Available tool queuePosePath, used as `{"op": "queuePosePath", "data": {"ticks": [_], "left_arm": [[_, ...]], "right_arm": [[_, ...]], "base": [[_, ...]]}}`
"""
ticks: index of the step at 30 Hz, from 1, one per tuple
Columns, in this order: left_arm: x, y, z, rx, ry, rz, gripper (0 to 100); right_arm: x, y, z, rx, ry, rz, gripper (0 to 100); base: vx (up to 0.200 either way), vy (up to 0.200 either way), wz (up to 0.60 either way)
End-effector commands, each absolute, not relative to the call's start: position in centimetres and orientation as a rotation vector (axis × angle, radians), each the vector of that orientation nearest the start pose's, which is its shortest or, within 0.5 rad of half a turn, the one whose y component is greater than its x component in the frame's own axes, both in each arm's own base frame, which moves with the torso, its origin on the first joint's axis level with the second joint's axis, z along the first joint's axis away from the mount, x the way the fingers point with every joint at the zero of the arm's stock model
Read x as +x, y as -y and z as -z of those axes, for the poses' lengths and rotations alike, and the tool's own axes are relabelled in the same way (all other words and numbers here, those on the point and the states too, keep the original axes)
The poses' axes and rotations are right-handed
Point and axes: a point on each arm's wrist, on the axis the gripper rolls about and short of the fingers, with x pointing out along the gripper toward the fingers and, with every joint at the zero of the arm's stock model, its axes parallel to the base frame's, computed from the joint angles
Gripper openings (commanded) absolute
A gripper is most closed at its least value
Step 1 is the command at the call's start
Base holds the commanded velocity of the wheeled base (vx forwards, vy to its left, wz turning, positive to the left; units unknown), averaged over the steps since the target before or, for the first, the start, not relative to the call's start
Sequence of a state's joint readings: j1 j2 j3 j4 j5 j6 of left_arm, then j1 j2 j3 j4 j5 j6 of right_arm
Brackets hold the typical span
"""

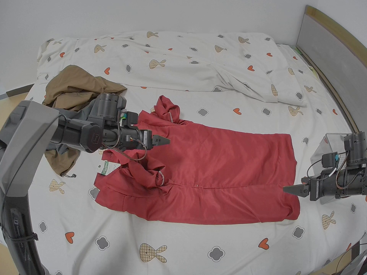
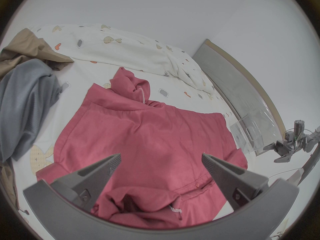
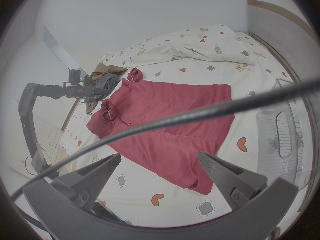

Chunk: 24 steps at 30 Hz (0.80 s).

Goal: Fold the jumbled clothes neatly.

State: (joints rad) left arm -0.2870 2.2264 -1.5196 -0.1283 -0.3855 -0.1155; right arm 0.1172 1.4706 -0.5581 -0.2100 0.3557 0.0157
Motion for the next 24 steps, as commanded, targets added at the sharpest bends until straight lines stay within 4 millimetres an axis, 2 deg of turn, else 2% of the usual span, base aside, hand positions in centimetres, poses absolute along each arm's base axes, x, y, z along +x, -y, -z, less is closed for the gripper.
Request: {"op": "queuePosePath", "data": {"ticks": [1, 6, 10, 13, 15, 16, 18, 20, 21, 22, 24], "left_arm": [[44.6, 14.4, -9.8, -0.125, -0.660, 0.628, 100], [45.3, 14.9, -7.9, -0.107, -0.684, 0.636, 100], [45.0, 14.9, -7.7, -0.107, -0.704, 0.636, 100], [43.5, 14.5, -9.0, -0.108, -0.729, 0.632, 100], [41.6, 14.2, -9.9, -0.100, -0.753, 0.639, 100], [41.6, 14.2, -9.9, -0.100, -0.753, 0.639, 100], [39.0, 13.8, -10.7, -0.088, -0.775, 0.649, 100], [37.3, 13.4, -11.0, -0.075, -0.793, 0.655, 100], [37.2, 13.4, -11.0, -0.074, -0.794, 0.656, 100], [36.0, 13.2, -10.9, -0.068, -0.809, 0.661, 100], [34.8, 13.0, -10.4, -0.062, -0.825, 0.666, 100]], "right_arm": [[21.0, -3.4, -13.8, 0.100, -0.719, -0.455, 100], [21.0, -3.4, -13.8, 0.100, -0.721, -0.455, 100], [21.0, -3.4, -13.9, 0.100, -0.719, -0.453, 100], [20.9, -3.4, -13.8, 0.100, -0.720, -0.453, 100], [21.0, -3.4, -13.8, 0.102, -0.721, -0.453, 100], [21.0, -3.4, -13.8, 0.102, -0.721, -0.453, 100], [21.0, -3.4, -13.8, 0.113, -0.725, -0.448, 100], [21.0, -3.4, -13.8, 0.117, -0.723, -0.447, 100], [21.0, -3.4, -13.8, 0.118, -0.725, -0.448, 100], [21.0, -3.4, -13.8, 0.118, -0.725, -0.450, 100], [21.0, -3.4, -13.8, 0.118, -0.725, -0.450, 100]], "base": [[0.000, 0.000, 0.00], [0.000, 0.000, 0.00], [0.000, 0.000, 0.00], [0.000, 0.000, 0.00], [0.000, 0.000, 0.00], [0.000, 0.000, 0.00], [0.000, 0.000, 0.00], [0.000, 0.000, 0.00], [0.000, 0.000, 0.00], [0.000, 0.000, 0.00], [0.000, 0.000, 0.00]]}}
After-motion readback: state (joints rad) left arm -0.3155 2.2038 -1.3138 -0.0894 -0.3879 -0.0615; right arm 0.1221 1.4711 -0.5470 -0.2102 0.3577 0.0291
